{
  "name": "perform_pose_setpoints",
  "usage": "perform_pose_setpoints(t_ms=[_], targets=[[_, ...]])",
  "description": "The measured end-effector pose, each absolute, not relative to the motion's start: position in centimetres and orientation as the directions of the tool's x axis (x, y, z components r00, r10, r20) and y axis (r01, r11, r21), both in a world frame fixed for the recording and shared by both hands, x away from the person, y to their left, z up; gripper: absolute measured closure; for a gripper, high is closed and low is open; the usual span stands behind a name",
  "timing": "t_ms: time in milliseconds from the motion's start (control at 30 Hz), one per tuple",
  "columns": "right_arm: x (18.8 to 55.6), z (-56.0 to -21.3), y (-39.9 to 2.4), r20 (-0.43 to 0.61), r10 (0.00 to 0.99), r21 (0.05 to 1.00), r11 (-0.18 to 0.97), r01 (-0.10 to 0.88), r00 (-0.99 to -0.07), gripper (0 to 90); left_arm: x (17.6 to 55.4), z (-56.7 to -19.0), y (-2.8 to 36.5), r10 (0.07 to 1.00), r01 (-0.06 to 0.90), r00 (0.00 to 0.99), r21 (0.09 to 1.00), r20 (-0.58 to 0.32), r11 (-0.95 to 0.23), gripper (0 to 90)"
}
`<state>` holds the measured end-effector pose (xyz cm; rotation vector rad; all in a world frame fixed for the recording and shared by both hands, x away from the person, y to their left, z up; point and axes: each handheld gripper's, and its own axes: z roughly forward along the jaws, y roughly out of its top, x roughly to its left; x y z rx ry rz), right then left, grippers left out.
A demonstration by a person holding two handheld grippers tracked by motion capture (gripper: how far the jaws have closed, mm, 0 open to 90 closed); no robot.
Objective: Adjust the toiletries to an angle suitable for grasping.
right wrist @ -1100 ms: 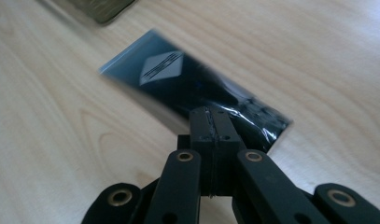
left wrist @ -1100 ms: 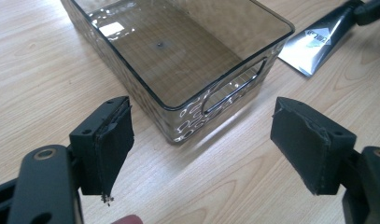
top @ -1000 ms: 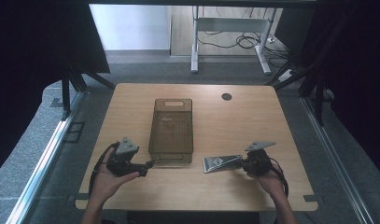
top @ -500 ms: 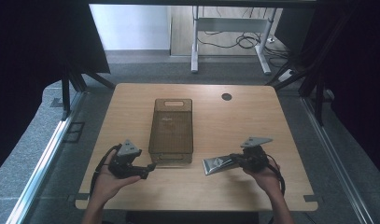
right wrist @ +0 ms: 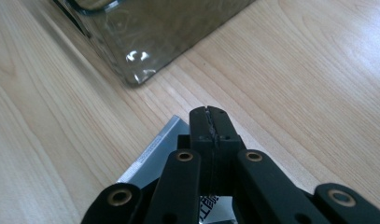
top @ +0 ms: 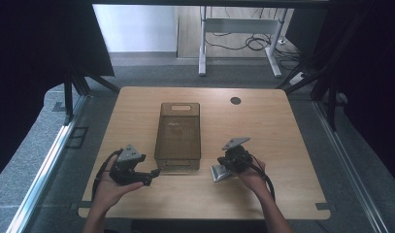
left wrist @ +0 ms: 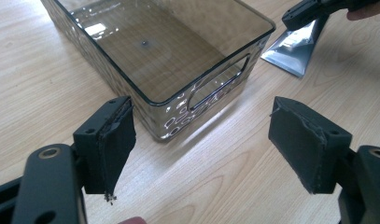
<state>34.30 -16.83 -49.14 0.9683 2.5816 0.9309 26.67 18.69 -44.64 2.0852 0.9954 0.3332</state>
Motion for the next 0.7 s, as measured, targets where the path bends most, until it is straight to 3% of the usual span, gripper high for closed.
perform_pose_setpoints(t_ms=[700], targets=[[35.1,-50.5,-15.9,0.004,0.66,0.633,0.58,0.513,-0.751,89.8,26.5,-44.9,18.1,0.751,0.536,0.656,0.746,-0.074,-0.395,22.4]])
